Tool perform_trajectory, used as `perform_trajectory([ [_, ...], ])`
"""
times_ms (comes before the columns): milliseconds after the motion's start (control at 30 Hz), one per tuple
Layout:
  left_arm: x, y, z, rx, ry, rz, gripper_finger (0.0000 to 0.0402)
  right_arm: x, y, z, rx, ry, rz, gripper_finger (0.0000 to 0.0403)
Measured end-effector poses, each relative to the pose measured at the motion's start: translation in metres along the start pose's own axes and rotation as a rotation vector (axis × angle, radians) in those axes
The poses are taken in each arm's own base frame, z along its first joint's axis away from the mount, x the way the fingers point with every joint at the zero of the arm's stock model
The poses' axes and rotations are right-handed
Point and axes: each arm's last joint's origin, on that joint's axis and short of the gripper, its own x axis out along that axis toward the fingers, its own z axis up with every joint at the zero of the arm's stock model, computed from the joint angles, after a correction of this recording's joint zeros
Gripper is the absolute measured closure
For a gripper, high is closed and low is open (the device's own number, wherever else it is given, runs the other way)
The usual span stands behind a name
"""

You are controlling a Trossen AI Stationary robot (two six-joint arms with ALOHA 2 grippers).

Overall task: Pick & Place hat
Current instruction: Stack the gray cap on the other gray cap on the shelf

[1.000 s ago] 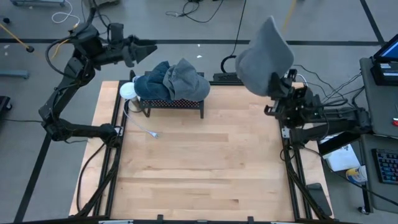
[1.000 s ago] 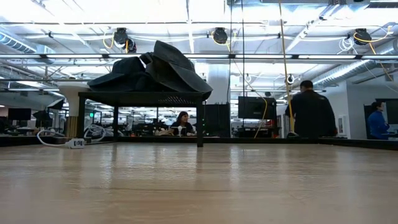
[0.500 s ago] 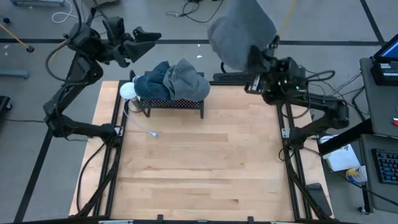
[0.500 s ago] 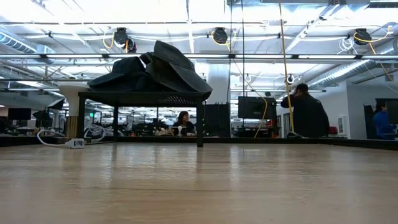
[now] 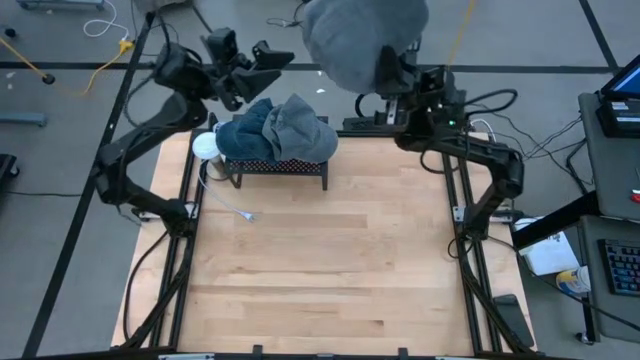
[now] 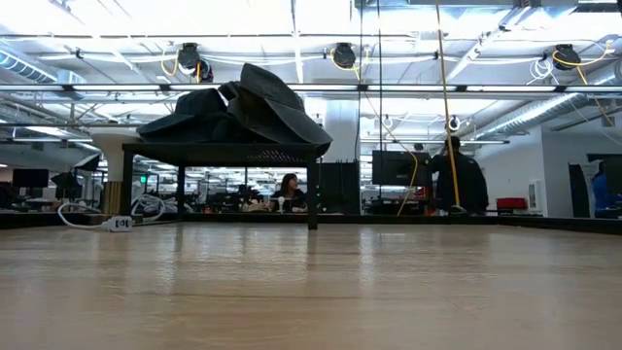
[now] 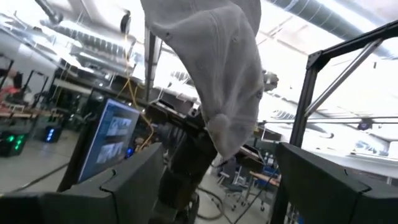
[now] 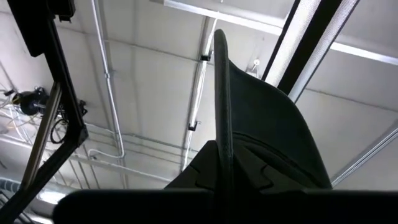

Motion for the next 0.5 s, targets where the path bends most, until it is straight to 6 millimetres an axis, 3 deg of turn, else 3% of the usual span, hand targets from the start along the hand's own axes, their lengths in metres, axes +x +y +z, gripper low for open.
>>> perform_trajectory([
  [267,0.014,0.011,-0.016,-0.039,-0.010,-0.013,0.0082,-0.005,-0.001,-0.026,0.031,0.034,-0.009,0.0394],
  [500,0.018,0.006,-0.019,-0.022,-0.013,-0.047,0.0083,-0.009,-0.003,-0.037,0.086,0.057,-0.016,0.0394],
])
